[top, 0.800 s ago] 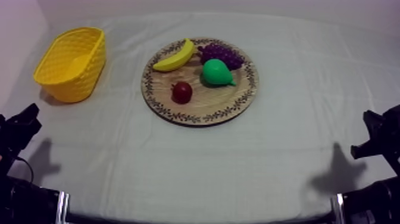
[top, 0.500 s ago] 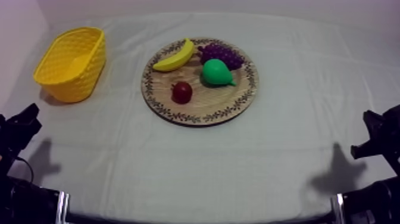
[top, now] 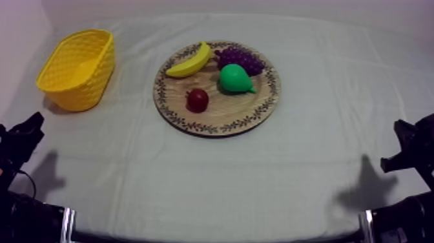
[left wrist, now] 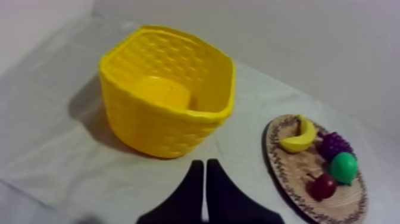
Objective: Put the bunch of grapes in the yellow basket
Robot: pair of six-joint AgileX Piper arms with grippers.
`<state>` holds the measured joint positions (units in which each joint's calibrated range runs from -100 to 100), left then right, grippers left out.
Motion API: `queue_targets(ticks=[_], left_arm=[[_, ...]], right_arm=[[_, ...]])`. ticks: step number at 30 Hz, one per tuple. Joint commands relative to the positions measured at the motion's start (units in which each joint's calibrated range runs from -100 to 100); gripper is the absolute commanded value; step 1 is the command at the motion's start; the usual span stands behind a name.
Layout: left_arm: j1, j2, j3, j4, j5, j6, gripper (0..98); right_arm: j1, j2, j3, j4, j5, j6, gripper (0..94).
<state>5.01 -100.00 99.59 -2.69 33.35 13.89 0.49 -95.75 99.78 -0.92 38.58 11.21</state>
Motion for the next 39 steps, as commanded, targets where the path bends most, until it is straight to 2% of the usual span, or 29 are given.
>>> queue_targets(ticks=[1,9,16,19,27,33,39], left_arm=[[2.65,0.05,0.07,0.00,-0.75,0.12,0.0],[9.85,10.12,-1.15,-0.01,-6.00,-7.79,0.0],[12.81,25.76,-12.29,0.06,2.05,-12.24,0.0],[13.61,33.29,-18.81,0.88,6.36,-14.75,0.0],[15.37,53.80,-35.42,1.27,9.27,-21.46,0.0],[16.68,68.64,-48.78,2.00,14.09,-26.38,0.0],[17.46,81.01,-62.59,3.03,20.78,-28.95,0.0]], right_arm=[[-0.03,0.00,0.00,0.01,-0.03,0.06,0.3],[-0.03,0.00,0.00,0.01,-0.03,0.03,0.3],[-0.03,0.00,0.00,0.01,-0.03,0.04,0.3],[-0.03,0.00,0.00,0.01,-0.03,0.04,0.3],[-0.03,0.00,0.00,0.01,-0.03,0.04,0.3],[-0.03,0.00,0.00,0.01,-0.03,0.04,0.3],[-0.03,0.00,0.00,0.01,-0.03,0.04,0.3]])
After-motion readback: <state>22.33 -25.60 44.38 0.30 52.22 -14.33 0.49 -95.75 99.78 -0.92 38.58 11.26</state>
